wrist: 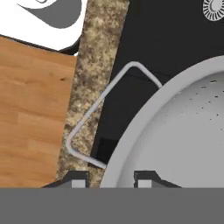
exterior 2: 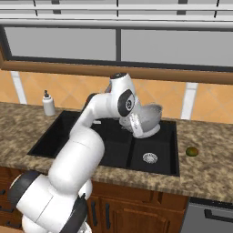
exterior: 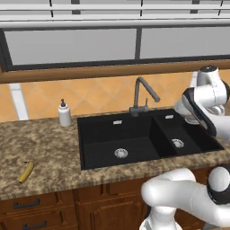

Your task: Put the colander in the sink, put the banana, mango in the colander, and turn on the sink faucet and pour water over the colander.

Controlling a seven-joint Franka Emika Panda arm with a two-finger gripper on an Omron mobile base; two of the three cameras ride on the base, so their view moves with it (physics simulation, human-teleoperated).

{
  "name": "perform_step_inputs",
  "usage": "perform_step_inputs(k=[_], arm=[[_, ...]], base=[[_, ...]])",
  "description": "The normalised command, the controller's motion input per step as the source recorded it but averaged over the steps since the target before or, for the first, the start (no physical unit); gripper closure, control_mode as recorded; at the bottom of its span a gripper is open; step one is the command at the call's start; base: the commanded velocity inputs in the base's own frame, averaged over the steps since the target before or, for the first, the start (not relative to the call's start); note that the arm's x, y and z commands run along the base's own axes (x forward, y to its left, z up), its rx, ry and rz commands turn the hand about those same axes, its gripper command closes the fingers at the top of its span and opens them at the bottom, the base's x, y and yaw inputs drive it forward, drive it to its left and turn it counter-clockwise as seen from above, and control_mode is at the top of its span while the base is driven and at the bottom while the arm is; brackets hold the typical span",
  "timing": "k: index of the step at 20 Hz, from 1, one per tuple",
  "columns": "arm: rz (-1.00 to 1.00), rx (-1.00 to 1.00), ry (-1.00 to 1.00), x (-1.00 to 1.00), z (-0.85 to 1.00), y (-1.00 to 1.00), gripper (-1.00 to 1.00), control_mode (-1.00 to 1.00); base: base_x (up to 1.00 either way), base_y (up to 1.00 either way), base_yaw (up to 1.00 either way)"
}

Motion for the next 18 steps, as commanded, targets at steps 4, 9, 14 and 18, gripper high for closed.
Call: perform_step_inputs(k=[4,9,14,18], arm=[[-0.13,0.17,0.0,-0.7,0.0,0.98,1.0,-1.0],[-0.2,0.07,0.0,-0.15,0.0,1.0,1.0,-1.0],[-0.3,0.0,0.0,-0.24,0.0,1.0,1.0,-1.0],[-0.3,0.02,-0.05,-0.33,0.0,0.87,1.0,-1.0]], base=[[0.0,0.0,0.0],[0.0,0.0,0.0],[0.0,0.0,0.0],[0.0,0.0,0.0]])
